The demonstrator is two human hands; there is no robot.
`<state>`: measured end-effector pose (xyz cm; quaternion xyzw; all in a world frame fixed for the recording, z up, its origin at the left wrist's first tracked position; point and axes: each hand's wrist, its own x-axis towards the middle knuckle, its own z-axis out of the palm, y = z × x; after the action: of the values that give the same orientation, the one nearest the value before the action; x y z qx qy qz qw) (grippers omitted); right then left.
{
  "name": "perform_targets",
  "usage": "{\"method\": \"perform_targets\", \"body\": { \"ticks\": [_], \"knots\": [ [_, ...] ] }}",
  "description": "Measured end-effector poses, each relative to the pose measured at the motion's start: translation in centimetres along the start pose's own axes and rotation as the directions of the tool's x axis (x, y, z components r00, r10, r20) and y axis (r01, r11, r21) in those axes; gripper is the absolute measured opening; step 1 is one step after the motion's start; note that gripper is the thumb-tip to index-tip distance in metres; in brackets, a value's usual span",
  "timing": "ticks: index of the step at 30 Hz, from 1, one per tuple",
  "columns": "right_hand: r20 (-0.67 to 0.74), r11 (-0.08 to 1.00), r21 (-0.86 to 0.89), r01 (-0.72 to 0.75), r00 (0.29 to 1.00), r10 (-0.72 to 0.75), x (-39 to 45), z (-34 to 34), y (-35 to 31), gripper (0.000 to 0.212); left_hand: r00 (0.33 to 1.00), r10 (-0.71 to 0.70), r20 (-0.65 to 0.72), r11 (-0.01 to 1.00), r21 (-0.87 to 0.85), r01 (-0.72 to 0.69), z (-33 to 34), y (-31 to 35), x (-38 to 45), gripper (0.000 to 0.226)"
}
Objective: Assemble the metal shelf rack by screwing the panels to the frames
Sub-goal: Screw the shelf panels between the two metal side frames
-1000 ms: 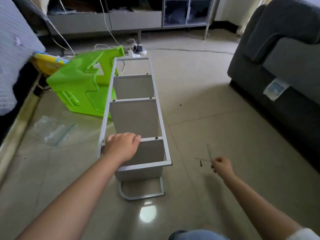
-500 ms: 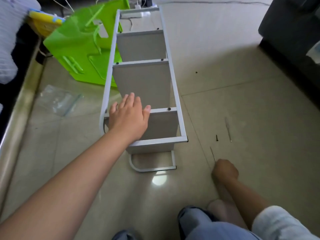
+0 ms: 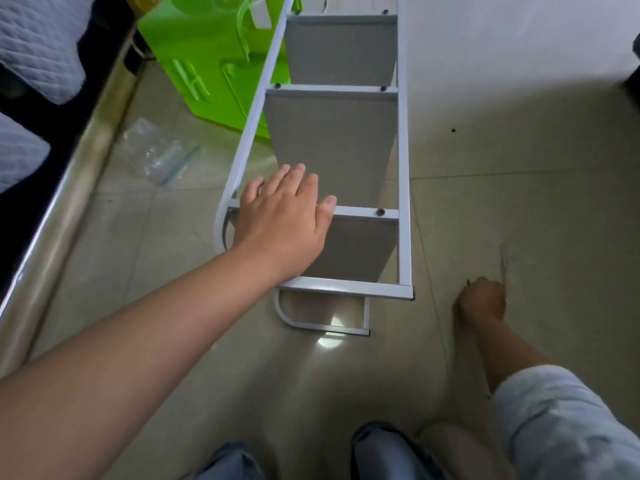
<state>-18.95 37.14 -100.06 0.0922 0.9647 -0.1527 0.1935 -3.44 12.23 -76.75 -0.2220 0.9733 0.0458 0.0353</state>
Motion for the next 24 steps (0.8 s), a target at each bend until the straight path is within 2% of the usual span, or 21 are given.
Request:
{"method": "perform_targets", "body": {
  "ticks": [4,7,10,12,14,16,18,20,22,24],
  "knots": [
    [-0.031,0.999,0.051,0.011,0.999,-0.010,-1.3,-0.1,-0.7,0.023,1.000,0.007,-0.009,1.000,-0.005,-0.008,0.1,0.0,-0.4,0.074],
    [-0.133,0.945,0.301,0.129,0.987,-0.092,-3.9,-1.6,-2.1,0.016,1.000,0.003,0.005,1.000,-0.011,-0.003,-0.2,0.0,-0.5,0.075],
    [-0.239,0.797,0.542,0.267,0.958,-0.158,-7.4,-4.1,-3.9,0.015,0.998,0.042,0.037,0.999,-0.029,-0.041,-0.6,-0.1,-0.4,0.073],
    [-0.307,0.675,0.652,0.345,0.934,-0.181,-10.2,-6.5,-5.7,0.020,0.993,0.061,0.105,0.998,-0.032,-0.058,-0.9,-0.7,-0.3,0.064],
    [-0.370,0.544,0.727,0.418,0.907,-0.202,-12.6,-9.2,-7.6,0.026,0.982,0.041,0.182,0.999,-0.036,-0.035,-1.6,-1.4,-0.3,0.057],
    [-0.404,0.468,0.734,0.492,0.870,-0.281,-14.6,-11.4,-9.6,0.025,0.978,0.029,0.205,0.999,0.021,-0.034,-2.5,-2.0,-0.6,0.063],
    [-0.458,0.419,0.685,0.596,0.799,-0.388,-16.4,-13.2,-11.7,0.026,0.983,0.089,0.158,0.983,0.144,-0.112,-3.1,-2.7,-0.9,0.058],
    [-0.504,0.396,0.589,0.704,0.704,-0.500,-18.0,-14.5,-13.9,0.021,0.983,0.127,0.130,0.970,0.190,-0.150,-3.1,-3.7,-1.3,0.045],
    [-0.506,0.389,0.432,0.813,0.576,-0.642,-19.6,-15.2,-15.8,0.006,0.992,0.072,0.099,0.985,0.146,-0.086,-2.7,-4.9,-1.7,0.042],
    [-0.460,0.339,0.239,0.910,0.413,-0.786,-20.6,-15.5,-17.5,0.009,0.996,0.057,0.075,0.997,0.040,-0.060,-2.1,-5.7,-2.1,0.057]
  ]
}}
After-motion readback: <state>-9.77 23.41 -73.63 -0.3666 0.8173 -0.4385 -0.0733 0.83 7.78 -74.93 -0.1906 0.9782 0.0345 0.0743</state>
